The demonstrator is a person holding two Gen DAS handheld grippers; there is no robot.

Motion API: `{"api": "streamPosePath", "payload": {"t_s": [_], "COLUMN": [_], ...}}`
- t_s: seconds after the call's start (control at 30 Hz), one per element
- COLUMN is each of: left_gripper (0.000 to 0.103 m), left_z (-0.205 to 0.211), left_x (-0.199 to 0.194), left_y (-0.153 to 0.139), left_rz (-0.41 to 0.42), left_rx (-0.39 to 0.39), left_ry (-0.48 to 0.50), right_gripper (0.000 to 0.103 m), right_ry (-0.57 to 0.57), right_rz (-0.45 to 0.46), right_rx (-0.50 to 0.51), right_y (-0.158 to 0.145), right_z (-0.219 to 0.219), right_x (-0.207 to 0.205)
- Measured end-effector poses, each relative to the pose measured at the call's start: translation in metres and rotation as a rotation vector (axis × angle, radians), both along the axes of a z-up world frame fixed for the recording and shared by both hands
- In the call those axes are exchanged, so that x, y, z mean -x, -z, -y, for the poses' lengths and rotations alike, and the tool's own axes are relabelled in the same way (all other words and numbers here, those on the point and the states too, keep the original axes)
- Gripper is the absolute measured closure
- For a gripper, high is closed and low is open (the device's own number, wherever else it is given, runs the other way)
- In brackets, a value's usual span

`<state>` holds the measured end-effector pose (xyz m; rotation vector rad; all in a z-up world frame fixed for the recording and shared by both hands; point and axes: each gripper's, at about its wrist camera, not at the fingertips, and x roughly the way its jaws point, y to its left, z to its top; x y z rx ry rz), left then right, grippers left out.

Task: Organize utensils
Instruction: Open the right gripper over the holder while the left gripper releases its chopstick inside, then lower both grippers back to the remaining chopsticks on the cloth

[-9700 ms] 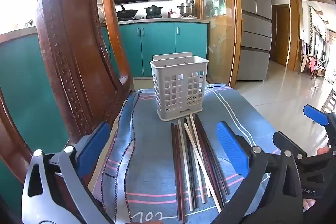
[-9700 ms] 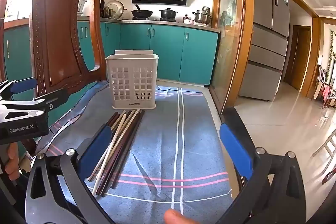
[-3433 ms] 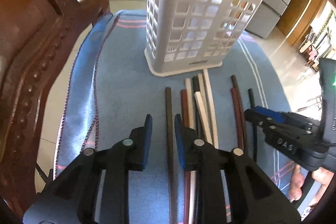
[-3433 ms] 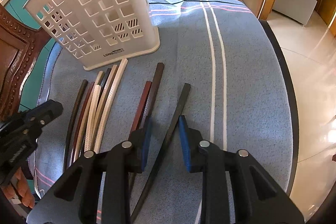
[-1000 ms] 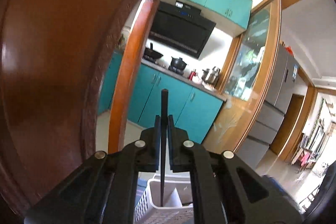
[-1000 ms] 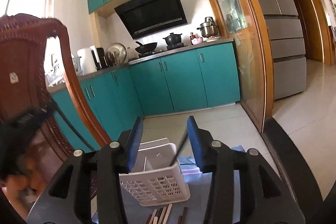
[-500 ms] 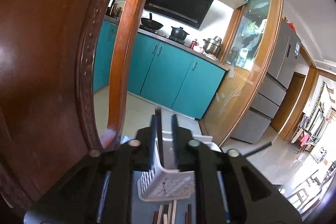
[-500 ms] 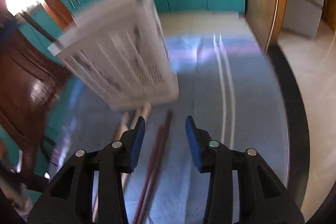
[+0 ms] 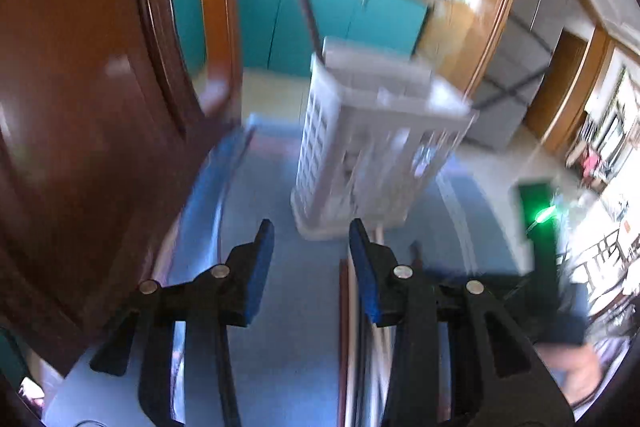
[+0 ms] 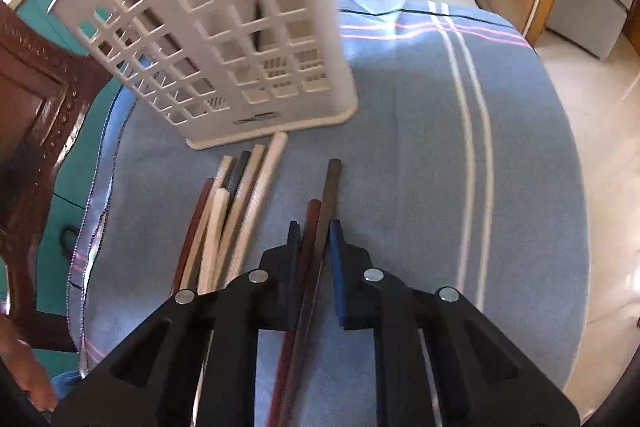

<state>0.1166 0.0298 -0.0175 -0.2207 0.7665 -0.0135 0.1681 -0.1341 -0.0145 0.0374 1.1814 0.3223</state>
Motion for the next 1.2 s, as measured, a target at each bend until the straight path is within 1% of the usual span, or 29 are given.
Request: {"api": "streamPosePath", "payload": {"t_s": [0.07, 0.13, 0.17, 0.23, 0.37, 0.5, 0.53, 0.67, 0.73, 0.77, 0.8, 0.83, 0.87, 0.9, 1.03, 1.2], "left_gripper": [0.063, 0.063, 0.063, 0.063, 0.063, 0.063, 0.062, 0.061, 0.064, 0.069, 0.078, 0.082, 0.088, 0.090, 0.090, 0.090], "left_z": [0.003, 0.007, 0.011, 0.018, 0.031, 0.038, 0.040, 0.047, 0.049, 0.051, 0.051, 0.051, 0.051, 0.051, 0.053, 0.046], "left_x": [-0.004, -0.009, -0.011, -0.013, -0.015, -0.020, -0.021, -0.015, -0.016, -0.015, -0.015, -0.015, -0.015, -0.015, -0.013, -0.008], "left_y": [0.018, 0.030, 0.034, 0.043, 0.059, 0.075, 0.079, 0.084, 0.086, 0.087, 0.087, 0.086, 0.086, 0.086, 0.082, 0.080], "left_rz": [-0.077, -0.134, -0.156, -0.186, -0.233, -0.276, -0.286, -0.275, -0.279, -0.276, -0.274, -0.273, -0.273, -0.273, -0.266, -0.263], "left_rx": [-0.015, -0.001, -0.003, -0.022, -0.061, -0.086, -0.091, -0.118, -0.128, -0.134, -0.132, -0.125, -0.115, -0.106, -0.081, -0.070], "left_ry": [0.017, 0.044, 0.058, 0.081, 0.110, 0.111, 0.111, 0.110, 0.104, 0.103, 0.105, 0.110, 0.115, 0.117, 0.102, 0.077], "right_gripper": [0.088, 0.088, 0.088, 0.087, 0.087, 0.086, 0.086, 0.082, 0.080, 0.080, 0.079, 0.079, 0.079, 0.079, 0.079, 0.077], "right_ry": [0.019, 0.034, 0.047, 0.080, 0.102, 0.091, 0.088, 0.072, 0.067, 0.066, 0.065, 0.062, 0.060, 0.059, 0.047, 0.019], "right_rz": [0.022, 0.038, 0.047, 0.061, 0.088, 0.067, 0.060, 0.049, 0.046, 0.043, 0.040, 0.035, 0.032, 0.030, 0.027, 0.035], "right_rx": [-0.035, -0.092, -0.118, -0.141, -0.102, -0.081, -0.067, -0.039, -0.019, -0.011, -0.006, 0.000, 0.005, 0.011, 0.027, 0.042], "right_y": [-0.008, -0.016, -0.021, -0.029, -0.035, -0.028, -0.025, -0.019, -0.016, -0.014, -0.013, -0.010, -0.009, -0.007, -0.004, 0.000], "right_z": [0.013, 0.025, 0.032, 0.042, 0.047, 0.039, 0.037, 0.034, 0.031, 0.030, 0.029, 0.027, 0.025, 0.023, 0.014, 0.000], "right_x": [0.001, 0.002, 0.003, 0.003, 0.002, 0.002, 0.002, 0.005, 0.006, 0.006, 0.007, 0.006, 0.006, 0.005, 0.005, 0.005]}}
